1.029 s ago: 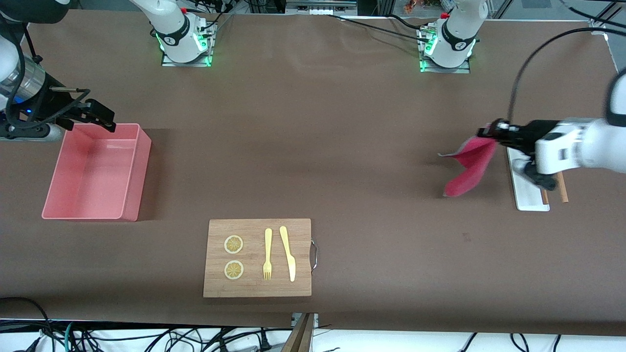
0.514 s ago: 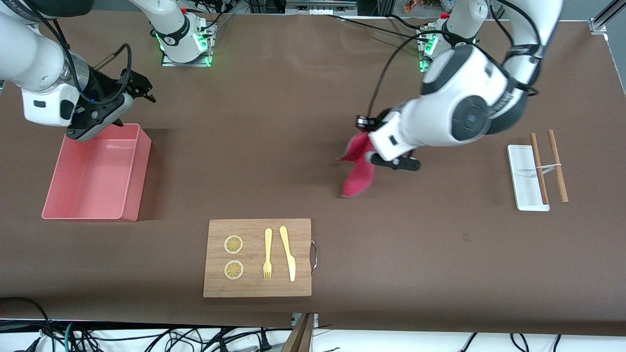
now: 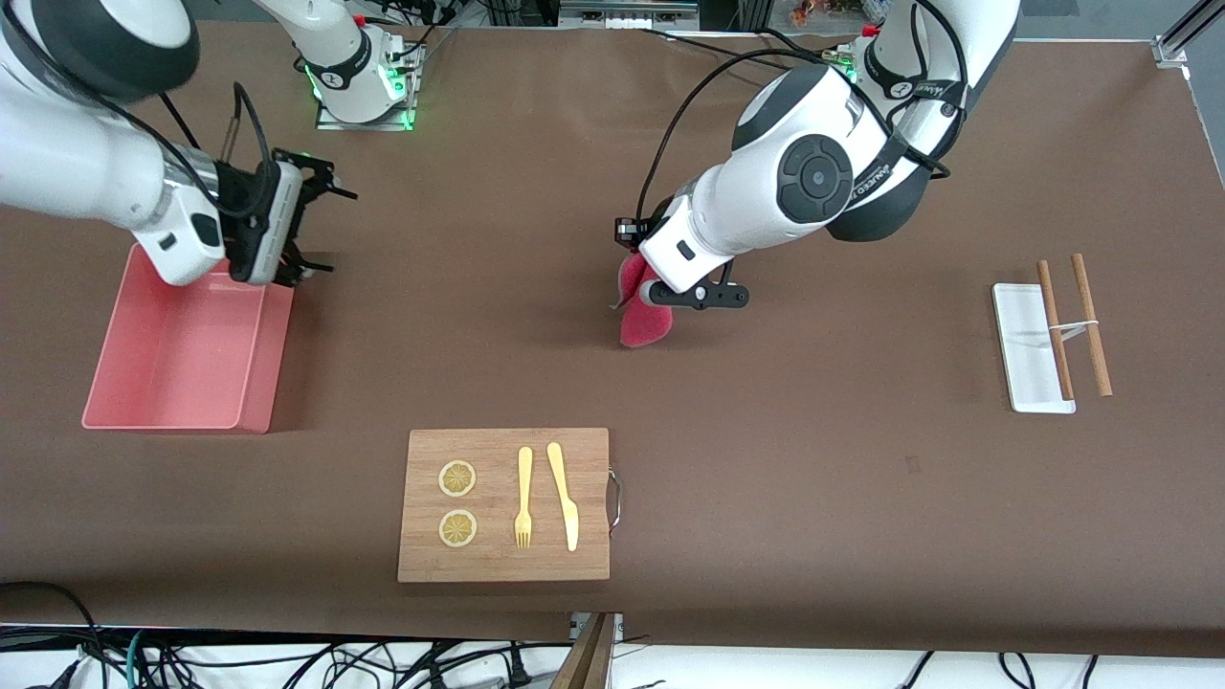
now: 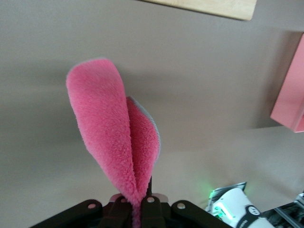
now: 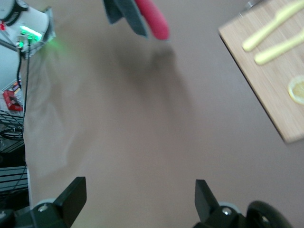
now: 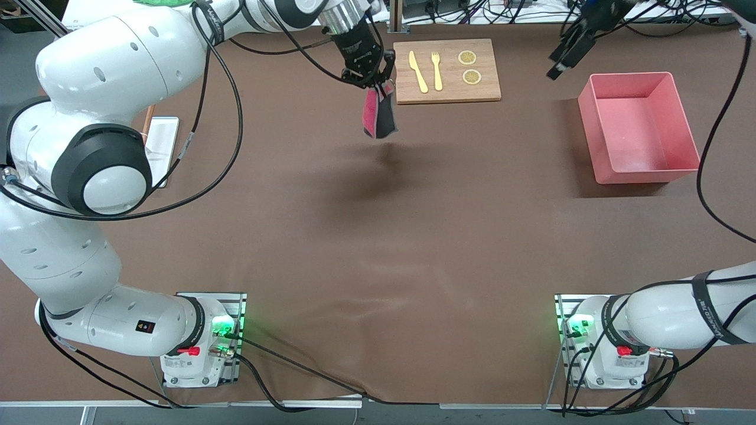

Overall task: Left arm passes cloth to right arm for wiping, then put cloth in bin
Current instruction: 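Carry the cloth to mid-table while the right gripper reaches toward it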

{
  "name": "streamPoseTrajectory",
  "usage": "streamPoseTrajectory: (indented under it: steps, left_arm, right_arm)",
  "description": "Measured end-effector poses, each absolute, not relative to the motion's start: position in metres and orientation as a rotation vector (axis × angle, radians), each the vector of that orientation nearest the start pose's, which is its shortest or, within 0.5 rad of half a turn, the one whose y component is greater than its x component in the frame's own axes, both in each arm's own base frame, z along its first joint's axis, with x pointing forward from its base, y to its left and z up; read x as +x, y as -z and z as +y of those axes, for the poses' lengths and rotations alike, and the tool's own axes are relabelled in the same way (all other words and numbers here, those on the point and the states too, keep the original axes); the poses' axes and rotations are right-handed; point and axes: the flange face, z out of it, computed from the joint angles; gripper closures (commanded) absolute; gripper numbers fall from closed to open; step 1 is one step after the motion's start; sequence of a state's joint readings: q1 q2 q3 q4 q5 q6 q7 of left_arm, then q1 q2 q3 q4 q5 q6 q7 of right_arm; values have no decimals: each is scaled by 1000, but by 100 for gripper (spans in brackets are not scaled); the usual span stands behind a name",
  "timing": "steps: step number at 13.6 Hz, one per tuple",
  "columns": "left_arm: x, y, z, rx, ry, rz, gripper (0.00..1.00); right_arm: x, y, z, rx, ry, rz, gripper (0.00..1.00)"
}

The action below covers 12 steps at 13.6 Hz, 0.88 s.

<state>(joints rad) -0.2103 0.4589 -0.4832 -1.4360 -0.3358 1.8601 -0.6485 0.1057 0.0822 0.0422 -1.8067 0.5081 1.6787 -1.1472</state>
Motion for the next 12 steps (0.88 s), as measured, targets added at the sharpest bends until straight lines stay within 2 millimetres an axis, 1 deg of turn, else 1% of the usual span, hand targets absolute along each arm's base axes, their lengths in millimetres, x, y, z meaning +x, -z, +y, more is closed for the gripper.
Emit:
streamPoseTrajectory:
  steps: [3, 5, 7, 10, 12]
  left_arm:
    - [548, -480, -416, -3530, -586, -275, 100]
    - [541, -492, -430, -3542, -609, -318, 100]
    - [534, -505, -445, -3562, -582, -378, 100]
    - [529, -515, -468, -3616, -501, -509, 100]
    - [526, -520, -482, -3637, -490, -568, 100]
  right_arm:
    - [559, -428, 133, -1955, 233, -1579, 0]
    - [561, -398, 139, -1847, 322, -1614, 0]
    - [562, -383, 146, -1759, 392, -1625, 0]
    - [559, -377, 154, -1665, 491, -1590, 0]
    - [557, -375, 159, -1637, 530, -1531, 0]
